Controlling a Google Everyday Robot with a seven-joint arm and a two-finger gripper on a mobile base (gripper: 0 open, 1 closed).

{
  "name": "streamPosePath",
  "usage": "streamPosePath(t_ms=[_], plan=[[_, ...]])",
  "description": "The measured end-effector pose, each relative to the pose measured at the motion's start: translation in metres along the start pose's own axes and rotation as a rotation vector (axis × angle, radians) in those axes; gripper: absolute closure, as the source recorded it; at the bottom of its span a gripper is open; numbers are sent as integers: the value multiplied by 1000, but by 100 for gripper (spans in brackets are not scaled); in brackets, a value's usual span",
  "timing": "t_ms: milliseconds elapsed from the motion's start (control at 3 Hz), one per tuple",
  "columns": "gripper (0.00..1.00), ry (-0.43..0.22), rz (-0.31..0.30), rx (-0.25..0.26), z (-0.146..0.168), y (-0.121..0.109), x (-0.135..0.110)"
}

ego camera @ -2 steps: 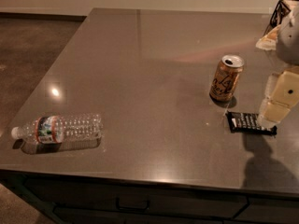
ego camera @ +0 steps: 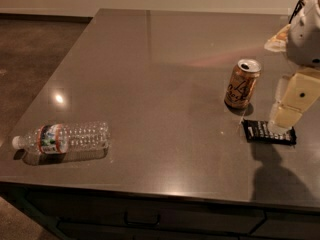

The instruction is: Pick water bottle

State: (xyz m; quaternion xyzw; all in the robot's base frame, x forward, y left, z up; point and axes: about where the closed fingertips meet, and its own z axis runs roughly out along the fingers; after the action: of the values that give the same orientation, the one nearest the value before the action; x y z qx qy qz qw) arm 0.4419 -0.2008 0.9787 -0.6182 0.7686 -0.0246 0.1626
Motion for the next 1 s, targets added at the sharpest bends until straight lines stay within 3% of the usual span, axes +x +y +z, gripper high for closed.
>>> streamPosePath(t_ms=[1000], plan=[[0,-92,-237,-38,5,9,-102]])
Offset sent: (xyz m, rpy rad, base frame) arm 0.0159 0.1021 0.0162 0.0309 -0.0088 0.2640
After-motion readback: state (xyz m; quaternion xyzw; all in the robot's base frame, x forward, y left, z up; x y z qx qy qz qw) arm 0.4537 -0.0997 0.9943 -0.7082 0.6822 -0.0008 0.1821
